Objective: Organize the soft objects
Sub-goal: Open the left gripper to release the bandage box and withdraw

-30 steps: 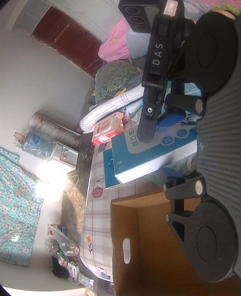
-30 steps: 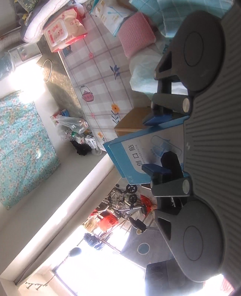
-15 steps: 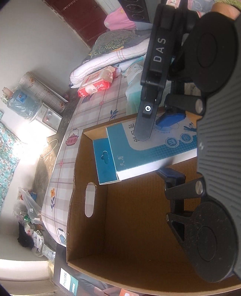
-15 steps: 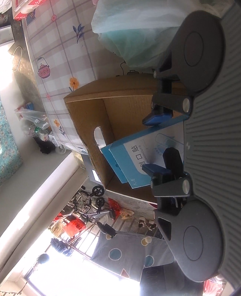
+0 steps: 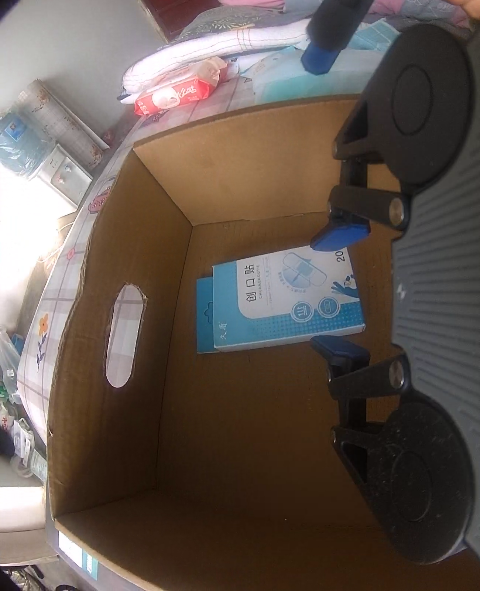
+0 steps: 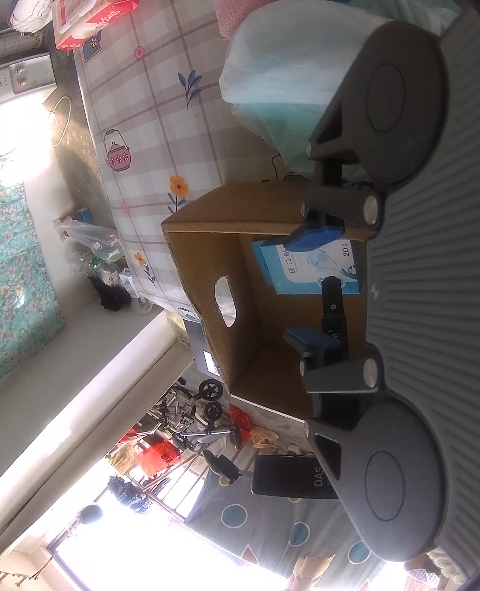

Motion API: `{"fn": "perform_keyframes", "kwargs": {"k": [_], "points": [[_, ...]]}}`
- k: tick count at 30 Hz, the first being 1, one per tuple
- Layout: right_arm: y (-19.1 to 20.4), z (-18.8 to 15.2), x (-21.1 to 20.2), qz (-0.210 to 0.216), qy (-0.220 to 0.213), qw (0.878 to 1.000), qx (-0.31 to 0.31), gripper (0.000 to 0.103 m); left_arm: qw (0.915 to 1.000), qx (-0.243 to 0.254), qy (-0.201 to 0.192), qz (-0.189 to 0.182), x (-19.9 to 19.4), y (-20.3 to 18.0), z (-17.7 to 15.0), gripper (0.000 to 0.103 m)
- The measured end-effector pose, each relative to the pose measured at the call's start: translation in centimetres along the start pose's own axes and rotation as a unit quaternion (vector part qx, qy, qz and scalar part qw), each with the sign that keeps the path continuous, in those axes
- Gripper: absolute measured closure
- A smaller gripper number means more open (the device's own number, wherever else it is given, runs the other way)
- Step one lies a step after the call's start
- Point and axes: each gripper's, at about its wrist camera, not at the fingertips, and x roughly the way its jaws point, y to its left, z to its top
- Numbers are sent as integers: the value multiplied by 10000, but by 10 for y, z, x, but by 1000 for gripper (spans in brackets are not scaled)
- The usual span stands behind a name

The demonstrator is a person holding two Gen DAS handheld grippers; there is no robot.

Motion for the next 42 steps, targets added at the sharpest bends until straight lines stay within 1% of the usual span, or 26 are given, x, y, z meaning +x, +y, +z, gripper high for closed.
{"fn": "perform_keyframes", "kwargs": {"k": [3, 5, 8, 9, 11, 16, 23, 28, 31, 37, 38, 39, 42], "points": [[-7, -5, -10, 92, -16, 10000, 29, 57, 9996, -277, 24, 52, 9, 9, 8, 50], [-12, -8, -15, 156, -44, 9998, 108, 57, 9986, -495, 140, 87, 19, 13, 14, 50], [-20, -12, -22, 215, -137, 9993, 260, 57, 9961, -763, 429, 62, 35, 17, 17, 54], [-24, -12, -24, 230, -174, 9991, 312, 57, 9960, -807, 380, 39, 37, 17, 18, 54], [-30, -12, -29, 229, -246, 9987, 387, 57, 9964, -759, 380, 27, 39, 12, 21, 57], [-49, -11, -38, 185, -374, 9974, 582, 57, 9973, -669, 290, 17, 47, -3, 29, 57], [-68, -13, -39, 73, -382, 9961, 786, 57, 9983, -577, 112, 40, 58, -23, 39, 57], [-79, -13, -40, 33, -414, 9951, 903, 57, 9981, -616, -25, 33, 60, -28, 38, 56], [-83, -17, -39, 12, -387, 9946, 958, 57, 9976, -687, -125, 34, 57, -27, 31, 54], [-89, -23, -40, 14, -369, 9935, 1073, 56, 9951, -974, -195, -21, 49, -21, 25, 47], [-89, -23, -42, -1, -390, 9935, 1067, 56, 9942, -1058, -209, -20, 46, -19, 24, 43], [-90, -24, -44, -9, -408, 9936, 1058, 56, 9932, -1137, -263, 9, 42, -17, 23, 38], [-92, -24, -54, -50, -493, 9934, 1035, 55, 9911, -1177, -611, 120, 20, -11, 14, 27]]}}
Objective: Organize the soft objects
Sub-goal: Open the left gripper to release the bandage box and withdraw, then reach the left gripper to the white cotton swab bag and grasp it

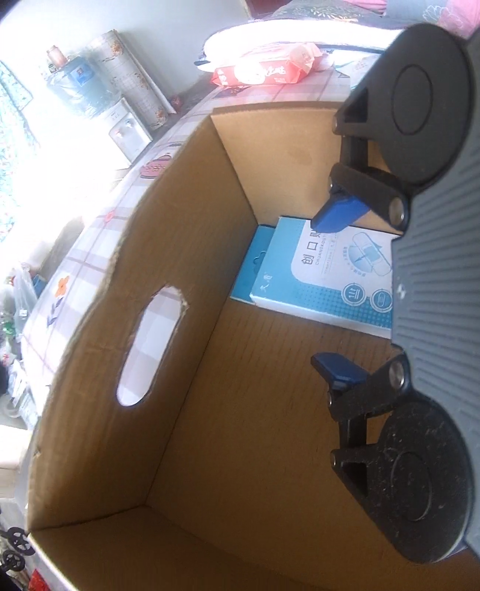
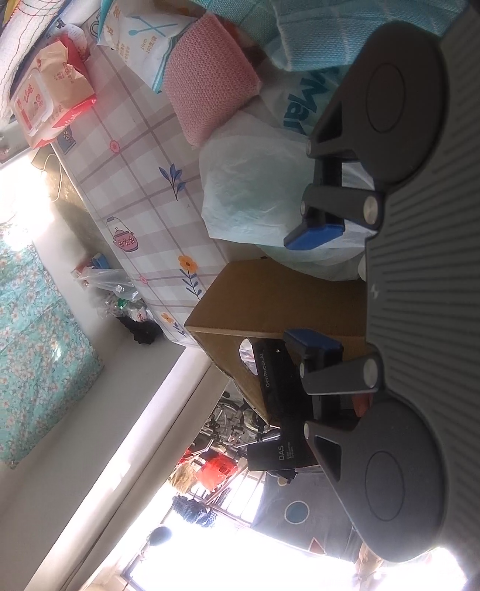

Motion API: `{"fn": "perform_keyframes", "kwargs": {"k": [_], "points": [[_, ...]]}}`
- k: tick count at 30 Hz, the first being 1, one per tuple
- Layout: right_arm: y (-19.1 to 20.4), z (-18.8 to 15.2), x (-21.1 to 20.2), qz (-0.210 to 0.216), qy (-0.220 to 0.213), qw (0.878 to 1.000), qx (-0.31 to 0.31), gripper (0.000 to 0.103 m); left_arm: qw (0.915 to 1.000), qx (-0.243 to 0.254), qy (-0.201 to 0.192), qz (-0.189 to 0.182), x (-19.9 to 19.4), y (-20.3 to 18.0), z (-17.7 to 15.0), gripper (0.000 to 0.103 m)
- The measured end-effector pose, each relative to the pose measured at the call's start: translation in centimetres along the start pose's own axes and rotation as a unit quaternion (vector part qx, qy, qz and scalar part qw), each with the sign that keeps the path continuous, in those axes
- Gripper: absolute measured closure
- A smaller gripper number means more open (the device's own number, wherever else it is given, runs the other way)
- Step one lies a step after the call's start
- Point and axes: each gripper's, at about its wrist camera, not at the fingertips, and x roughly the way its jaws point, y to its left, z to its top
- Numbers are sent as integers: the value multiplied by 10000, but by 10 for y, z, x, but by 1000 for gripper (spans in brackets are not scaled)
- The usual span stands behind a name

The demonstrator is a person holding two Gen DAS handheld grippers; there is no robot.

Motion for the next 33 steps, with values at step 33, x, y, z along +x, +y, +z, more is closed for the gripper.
{"fn": "perform_keyframes", "kwargs": {"k": [33], "points": [[-170, 111, -84, -910, -552, 9879, 1126, 56, 9221, 3852, -376, -43, -17, -271, -52, 43]]}}
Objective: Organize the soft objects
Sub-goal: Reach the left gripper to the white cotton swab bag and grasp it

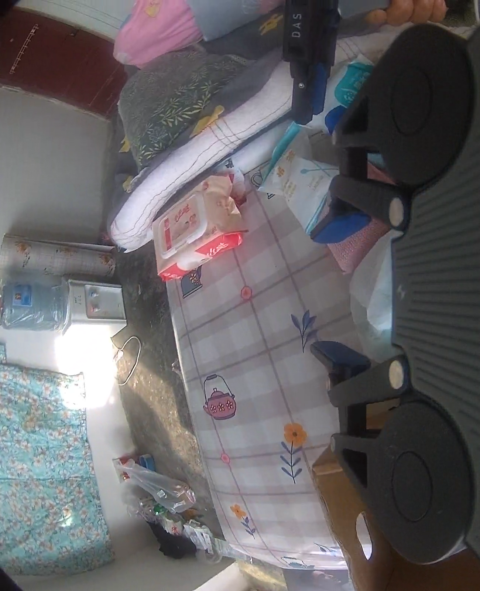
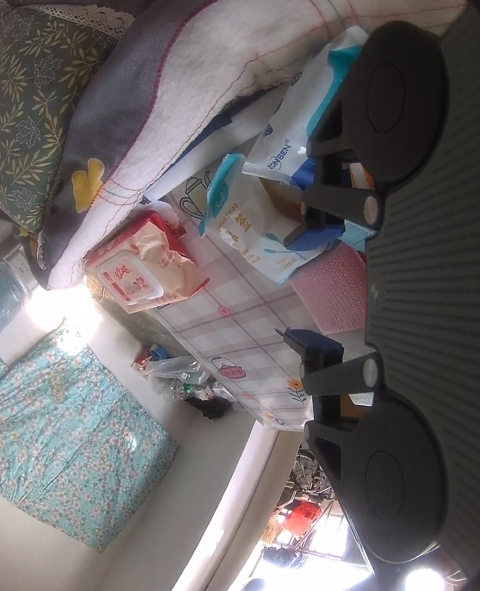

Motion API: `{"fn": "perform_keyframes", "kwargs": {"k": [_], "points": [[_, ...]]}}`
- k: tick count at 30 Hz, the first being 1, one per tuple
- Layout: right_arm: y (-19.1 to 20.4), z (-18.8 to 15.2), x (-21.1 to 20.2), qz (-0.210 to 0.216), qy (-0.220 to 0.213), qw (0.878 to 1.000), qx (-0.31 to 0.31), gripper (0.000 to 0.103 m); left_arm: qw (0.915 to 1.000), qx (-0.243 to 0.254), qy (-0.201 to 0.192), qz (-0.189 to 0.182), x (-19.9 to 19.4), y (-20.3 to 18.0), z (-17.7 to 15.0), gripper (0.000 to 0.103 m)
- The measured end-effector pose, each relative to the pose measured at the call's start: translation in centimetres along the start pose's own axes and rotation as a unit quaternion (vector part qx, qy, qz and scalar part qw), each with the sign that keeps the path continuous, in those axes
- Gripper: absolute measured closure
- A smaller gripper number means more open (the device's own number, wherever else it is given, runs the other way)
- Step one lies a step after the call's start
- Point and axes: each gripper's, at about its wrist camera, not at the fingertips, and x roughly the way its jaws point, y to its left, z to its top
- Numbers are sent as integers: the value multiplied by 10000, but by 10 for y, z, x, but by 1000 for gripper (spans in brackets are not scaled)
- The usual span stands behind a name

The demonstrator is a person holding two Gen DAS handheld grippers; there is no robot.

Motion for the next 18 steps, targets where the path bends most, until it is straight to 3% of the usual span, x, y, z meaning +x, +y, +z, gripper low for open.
{"fn": "perform_keyframes", "kwargs": {"k": [3, 6, 13, 18], "points": [[-7, 10, 20, -156, 219, 9995, 145, 56, 9983, 527, 217, 156, 36, -33, 6, 46], [-14, 20, 41, -371, 466, 9980, 234, 56, 9951, 853, 503, 75, 72, -52, 15, 48], [-31, 50, 86, -777, 931, 9910, 569, 53, 9895, 913, 1036, -432, 132, -72, 26, 49], [-41, 65, 118, -795, 1158, 9866, 834, 53, 9848, 611, 1467, -699, 166, -74, 33, 45]]}}
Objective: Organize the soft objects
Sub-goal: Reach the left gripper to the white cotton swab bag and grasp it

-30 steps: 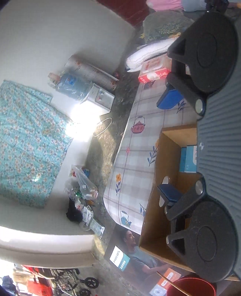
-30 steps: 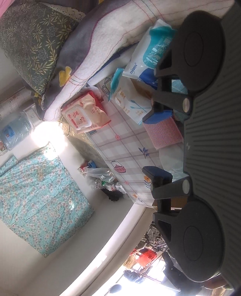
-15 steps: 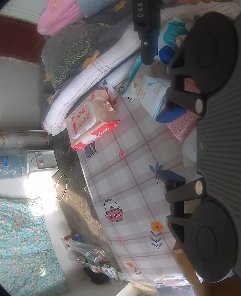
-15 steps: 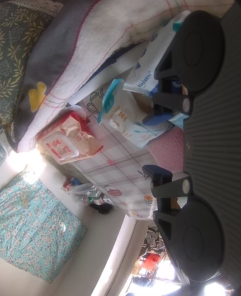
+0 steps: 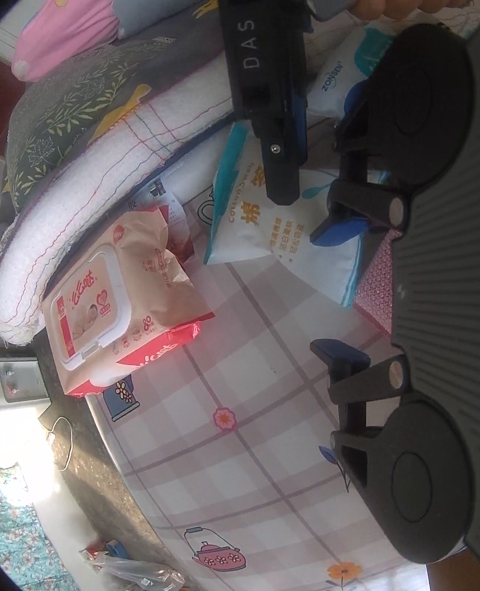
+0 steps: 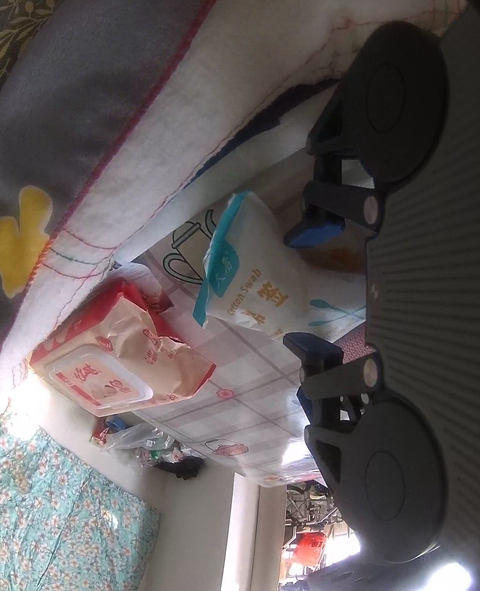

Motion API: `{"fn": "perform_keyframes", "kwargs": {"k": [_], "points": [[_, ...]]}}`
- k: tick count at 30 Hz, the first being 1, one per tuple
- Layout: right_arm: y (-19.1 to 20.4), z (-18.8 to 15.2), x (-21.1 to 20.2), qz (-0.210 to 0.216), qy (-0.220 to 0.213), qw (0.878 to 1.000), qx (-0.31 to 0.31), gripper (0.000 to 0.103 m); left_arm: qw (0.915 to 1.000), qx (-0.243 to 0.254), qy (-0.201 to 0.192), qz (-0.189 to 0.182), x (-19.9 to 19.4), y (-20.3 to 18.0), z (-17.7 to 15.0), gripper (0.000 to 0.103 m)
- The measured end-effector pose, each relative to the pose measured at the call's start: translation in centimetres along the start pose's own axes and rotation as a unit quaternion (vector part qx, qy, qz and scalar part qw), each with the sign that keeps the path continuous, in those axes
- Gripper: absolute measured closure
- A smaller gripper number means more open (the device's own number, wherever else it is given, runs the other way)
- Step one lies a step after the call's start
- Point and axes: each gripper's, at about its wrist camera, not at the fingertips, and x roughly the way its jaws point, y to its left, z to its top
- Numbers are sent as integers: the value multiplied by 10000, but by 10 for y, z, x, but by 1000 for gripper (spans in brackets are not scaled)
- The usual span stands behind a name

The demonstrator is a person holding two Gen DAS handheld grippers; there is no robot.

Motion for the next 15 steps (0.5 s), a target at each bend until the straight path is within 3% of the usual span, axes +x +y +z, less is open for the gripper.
{"fn": "perform_keyframes", "kwargs": {"k": [11, 13, 15], "points": [[3, 23, 34, 132, -221, 9996, -113, 54, 9965, -695, 175, -435, 18, 23, 14, 37], [5, 23, 35, 138, -296, 9993, -190, 58, 9956, -772, 187, -502, 21, 24, 14, 41], [8, 22, 36, 133, -367, 9988, -280, 64, 9943, -828, 180, -652, 21, 22, 15, 60]]}}
